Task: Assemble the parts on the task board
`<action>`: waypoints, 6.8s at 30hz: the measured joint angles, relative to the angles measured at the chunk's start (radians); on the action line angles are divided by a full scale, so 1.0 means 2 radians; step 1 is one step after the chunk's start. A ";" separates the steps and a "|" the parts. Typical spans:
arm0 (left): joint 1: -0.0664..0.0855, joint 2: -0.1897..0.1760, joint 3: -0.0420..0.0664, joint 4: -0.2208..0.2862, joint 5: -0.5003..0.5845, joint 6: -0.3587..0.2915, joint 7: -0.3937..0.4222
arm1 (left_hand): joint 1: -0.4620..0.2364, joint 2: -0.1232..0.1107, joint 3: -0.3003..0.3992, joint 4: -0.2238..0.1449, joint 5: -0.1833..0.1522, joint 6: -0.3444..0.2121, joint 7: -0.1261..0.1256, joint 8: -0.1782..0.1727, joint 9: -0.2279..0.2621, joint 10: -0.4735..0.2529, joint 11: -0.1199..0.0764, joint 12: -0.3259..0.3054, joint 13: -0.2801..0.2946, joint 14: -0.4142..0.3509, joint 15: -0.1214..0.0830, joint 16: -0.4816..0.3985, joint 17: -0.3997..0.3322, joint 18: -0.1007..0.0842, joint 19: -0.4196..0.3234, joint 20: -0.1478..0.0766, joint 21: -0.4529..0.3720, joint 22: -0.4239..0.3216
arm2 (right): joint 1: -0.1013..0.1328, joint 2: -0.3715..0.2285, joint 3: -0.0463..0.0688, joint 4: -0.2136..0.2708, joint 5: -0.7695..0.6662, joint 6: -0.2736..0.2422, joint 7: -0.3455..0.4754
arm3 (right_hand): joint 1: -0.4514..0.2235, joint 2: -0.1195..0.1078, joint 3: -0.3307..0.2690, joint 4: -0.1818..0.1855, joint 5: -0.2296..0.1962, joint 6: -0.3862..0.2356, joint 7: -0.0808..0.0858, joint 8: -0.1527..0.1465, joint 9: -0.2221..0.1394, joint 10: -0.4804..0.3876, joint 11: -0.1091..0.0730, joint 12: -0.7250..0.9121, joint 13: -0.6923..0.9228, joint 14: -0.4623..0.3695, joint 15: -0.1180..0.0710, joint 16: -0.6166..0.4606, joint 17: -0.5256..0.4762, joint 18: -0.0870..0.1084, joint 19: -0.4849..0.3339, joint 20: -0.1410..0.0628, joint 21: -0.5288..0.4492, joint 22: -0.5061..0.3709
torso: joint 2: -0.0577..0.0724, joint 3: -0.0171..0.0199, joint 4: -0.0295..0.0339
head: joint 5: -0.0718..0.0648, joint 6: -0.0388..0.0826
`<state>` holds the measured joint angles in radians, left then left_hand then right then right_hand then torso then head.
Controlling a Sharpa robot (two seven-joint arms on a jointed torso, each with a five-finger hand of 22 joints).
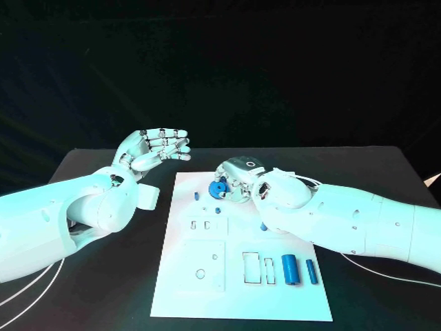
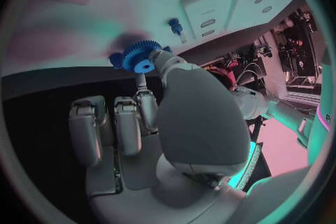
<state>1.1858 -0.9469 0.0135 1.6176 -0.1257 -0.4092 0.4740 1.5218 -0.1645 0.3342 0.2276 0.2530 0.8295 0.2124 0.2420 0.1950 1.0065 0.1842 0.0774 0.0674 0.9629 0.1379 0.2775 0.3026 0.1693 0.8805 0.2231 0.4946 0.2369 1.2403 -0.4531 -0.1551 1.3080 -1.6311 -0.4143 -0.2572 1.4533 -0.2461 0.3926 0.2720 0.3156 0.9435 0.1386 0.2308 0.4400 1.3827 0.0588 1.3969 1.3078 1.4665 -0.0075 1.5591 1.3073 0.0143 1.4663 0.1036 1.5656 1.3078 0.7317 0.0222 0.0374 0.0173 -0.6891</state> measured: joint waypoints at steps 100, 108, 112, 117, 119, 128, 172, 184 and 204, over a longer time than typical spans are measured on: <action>0.000 0.006 0.000 -0.013 0.001 0.006 -0.007 | 0.000 0.000 0.001 -0.001 0.000 0.000 0.000 -0.003 0.000 -0.002 0.002 -0.004 0.000 0.000 0.000 0.000 0.004 0.000 -0.007 0.000 0.008 0.004 | 0.023 -0.236 -0.005 0.049 0.151 0.048 0.133 | -0.030 -0.001 -0.045 -0.021 -0.048 -0.043 0.014 -0.028 -0.033 -0.039 0.014 -0.040 -0.013 -0.001 0.012 0.000 0.000 0.000 0.000 0.009 -0.013 0.000 | -0.009 0.0058 -0.0089 | -0.008 0.000; 0.000 0.006 0.000 -0.013 0.001 0.008 -0.008 | 0.000 0.000 0.001 -0.001 0.000 0.000 0.000 -0.003 0.000 -0.002 0.002 -0.004 0.000 0.000 0.000 0.000 0.004 0.000 -0.007 0.000 0.008 0.004 | 0.014 -0.224 -0.005 0.034 0.151 0.049 0.134 | -0.027 0.002 -0.045 -0.021 -0.048 -0.038 0.013 -0.025 -0.032 -0.037 0.012 -0.035 -0.009 -0.001 0.012 0.000 0.000 0.000 0.000 0.009 -0.011 0.000 | -0.009 0.0058 -0.0082 | -0.004 -0.004; 0.000 0.006 0.000 -0.014 0.001 0.008 -0.008 | 0.000 0.000 0.001 -0.001 0.000 0.000 0.000 -0.003 0.000 -0.002 0.002 -0.004 0.000 0.000 0.000 0.000 0.004 0.000 -0.007 0.000 0.008 0.005 | 0.011 -0.217 -0.005 0.027 0.152 0.049 0.134 | -0.020 0.008 -0.040 -0.017 -0.052 -0.032 0.011 -0.021 -0.032 -0.032 0.010 -0.033 -0.006 -0.001 0.012 0.000 0.000 0.000 0.000 0.009 -0.007 0.000 | -0.009 0.0058 -0.0081 | -0.003 -0.006; 0.000 0.006 0.000 -0.014 0.001 0.008 -0.008 | 0.000 0.000 0.001 -0.001 0.000 0.000 0.000 -0.003 0.000 -0.002 0.002 -0.004 0.000 0.000 0.000 0.000 0.005 0.000 -0.007 0.000 0.011 0.006 | 0.007 -0.212 -0.005 0.021 0.155 0.048 0.133 | -0.013 0.015 -0.029 -0.017 -0.069 -0.026 0.010 -0.017 -0.032 -0.026 0.009 -0.030 -0.001 0.001 0.010 0.000 0.000 0.000 0.000 0.009 -0.004 0.000 | -0.009 0.0057 -0.0082 | -0.002 -0.007; 0.000 0.006 0.000 -0.014 0.001 0.009 -0.008 | 0.000 0.000 0.001 -0.001 0.000 0.000 0.000 -0.003 0.000 -0.002 0.002 -0.004 0.000 0.000 0.000 0.000 0.005 0.000 -0.007 0.000 0.011 0.006 | 0.007 -0.210 -0.005 0.020 0.156 0.048 0.132 | -0.016 0.018 -0.026 -0.017 -0.069 -0.023 0.009 -0.017 -0.032 -0.026 0.008 -0.027 0.000 0.001 0.010 0.000 0.000 0.000 0.000 0.009 -0.004 0.000 | -0.009 0.0057 -0.0083 | -0.003 -0.008; 0.000 0.006 0.000 -0.013 0.001 0.009 -0.008 | 0.000 0.000 0.001 -0.001 0.000 0.000 0.000 -0.003 0.000 -0.002 0.002 -0.004 0.000 0.000 0.000 0.000 0.005 0.000 -0.009 0.002 0.011 0.006 | 0.004 -0.203 -0.005 0.017 0.160 0.049 0.131 | -0.016 0.018 -0.022 -0.017 -0.071 -0.021 0.007 -0.015 -0.032 -0.021 0.007 -0.024 0.000 -0.001 0.008 0.000 0.000 0.000 0.000 0.007 -0.002 0.000 | -0.009 0.0053 -0.0091 | -0.003 -0.011; 0.000 0.003 0.000 -0.020 0.002 0.009 -0.011 | 0.000 0.000 0.003 -0.003 0.000 0.000 0.000 -0.003 0.000 -0.002 0.002 -0.004 0.000 0.000 0.000 0.000 0.007 0.000 -0.011 0.000 0.011 0.007 | 0.023 -0.201 -0.004 0.080 0.157 0.013 0.080 | -0.029 0.052 0.048 -0.045 -0.049 0.012 -0.009 0.032 -0.023 -0.007 -0.011 -0.023 0.000 -0.001 -0.012 0.000 0.000 0.000 -0.001 -0.012 0.001 0.000 | -0.012 0.0041 -0.0096 | -0.001 -0.013; 0.000 0.009 0.000 -0.032 0.002 0.009 -0.013 | 0.000 0.000 0.003 -0.003 0.000 0.000 0.000 -0.003 0.000 -0.002 0.002 -0.004 0.000 0.000 0.000 0.000 0.006 0.000 -0.011 0.000 0.011 0.007 | 0.027 -0.146 -0.004 0.147 0.132 -0.008 0.010 | -0.039 0.051 0.052 -0.046 -0.044 0.009 -0.009 0.032 -0.023 -0.007 -0.011 -0.023 0.000 -0.001 -0.012 0.000 0.000 0.000 -0.001 -0.012 0.001 0.000 | -0.017 0.0015 -0.0099 | 0.005 -0.022; 0.000 0.017 -0.001 -0.038 0.002 0.010 -0.014 | 0.000 0.000 0.003 -0.003 -0.002 0.000 0.000 -0.003 0.000 -0.002 0.002 -0.004 0.000 0.000 0.000 0.000 0.007 0.000 -0.012 0.002 0.014 0.008 | -0.018 -0.051 -0.009 0.130 0.096 -0.002 -0.045 | -0.047 0.044 0.053 -0.048 -0.044 0.007 -0.009 0.036 -0.023 -0.007 -0.011 -0.023 0.000 -0.001 -0.012 0.000 0.000 0.000 -0.001 -0.012 0.000 0.000 | -0.017 0.0004 -0.0102 | 0.014 -0.025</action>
<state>1.1857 -0.9134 0.0124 1.5421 -0.1220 -0.3895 0.4464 1.5218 -0.1645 0.3398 0.2220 0.2490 0.8295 0.2124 0.2370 0.1946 1.0027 0.1878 0.0690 0.0673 0.9629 0.1379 0.2774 0.3176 0.1693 0.8557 0.2267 0.5228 0.2528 1.2045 -0.5541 -0.1737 1.5684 -1.4398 -0.4185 -0.3475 1.3603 -0.1583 0.4986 0.1764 0.2285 0.9573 0.1212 0.3026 0.3948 1.3681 0.0377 1.3504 1.3075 1.4648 -0.0307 1.5591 1.3073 0.0144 1.4644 0.0805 1.5665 1.3081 0.6971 0.0230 0.0171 0.0456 -0.7394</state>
